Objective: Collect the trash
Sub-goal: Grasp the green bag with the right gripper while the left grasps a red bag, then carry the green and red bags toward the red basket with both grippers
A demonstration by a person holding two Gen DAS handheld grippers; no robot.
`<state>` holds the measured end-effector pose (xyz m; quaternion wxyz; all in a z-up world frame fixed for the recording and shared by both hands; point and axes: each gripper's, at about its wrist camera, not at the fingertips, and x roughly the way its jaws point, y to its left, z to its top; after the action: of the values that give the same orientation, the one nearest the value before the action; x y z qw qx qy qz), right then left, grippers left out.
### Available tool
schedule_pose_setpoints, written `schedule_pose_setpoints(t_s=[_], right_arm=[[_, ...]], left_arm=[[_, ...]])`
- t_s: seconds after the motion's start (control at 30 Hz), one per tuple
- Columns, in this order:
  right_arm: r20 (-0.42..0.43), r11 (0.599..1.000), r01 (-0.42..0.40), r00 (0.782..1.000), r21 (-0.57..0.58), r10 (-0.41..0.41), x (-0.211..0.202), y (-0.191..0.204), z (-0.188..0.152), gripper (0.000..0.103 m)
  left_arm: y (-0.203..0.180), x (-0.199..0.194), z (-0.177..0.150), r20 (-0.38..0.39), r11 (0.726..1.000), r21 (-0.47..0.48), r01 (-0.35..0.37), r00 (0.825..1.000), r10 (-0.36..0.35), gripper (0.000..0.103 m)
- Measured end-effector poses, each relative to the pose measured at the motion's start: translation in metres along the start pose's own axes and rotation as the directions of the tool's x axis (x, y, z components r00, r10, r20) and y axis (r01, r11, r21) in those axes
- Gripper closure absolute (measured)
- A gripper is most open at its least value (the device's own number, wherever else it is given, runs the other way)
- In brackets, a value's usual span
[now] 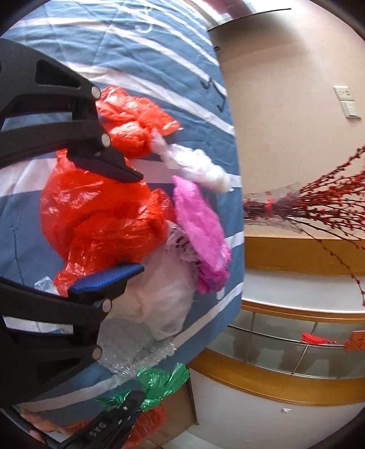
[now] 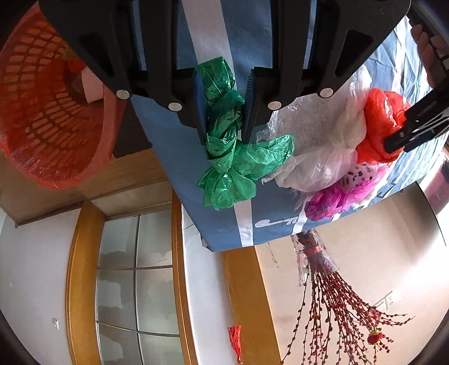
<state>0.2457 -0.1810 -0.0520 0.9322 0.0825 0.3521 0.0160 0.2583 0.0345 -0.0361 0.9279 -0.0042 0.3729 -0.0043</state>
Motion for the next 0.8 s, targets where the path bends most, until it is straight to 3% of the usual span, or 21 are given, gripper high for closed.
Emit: schedule_pose_setpoints(t_s=[0.1,0.17,0.47,0.8], right_arm=[[-0.001,1.0,-0.004,1.0,0.007,0.004,-0.002,-0.002,-0.003,0.079],[0.003,1.0,-0.007,1.0,0.01,0.007,-0.006,-0.003,-0.004,0.079],[0.054,1.0,-0.025,0.998,0.012,0.024,-0.037,-0.008,-0.004,0.079],[0.118,0.999,-0.034,0.992,0.0,0.034,-0.072,-0.012,-0.002,0.079]], left_arm=[[0.003,0.004,-0.005,-0.02,0.999,-0.022,0.044,0.999,-0.044,0.079],[0.005,0.002,-0.007,-0.012,0.998,-0.03,0.06,0.998,-0.061,0.084],[0.017,-0.044,-0.007,0.071,0.992,-0.05,0.116,0.991,-0.112,0.087],[-0.001,-0.102,-0.007,0.151,0.981,0.013,0.196,0.969,-0.195,0.087]])
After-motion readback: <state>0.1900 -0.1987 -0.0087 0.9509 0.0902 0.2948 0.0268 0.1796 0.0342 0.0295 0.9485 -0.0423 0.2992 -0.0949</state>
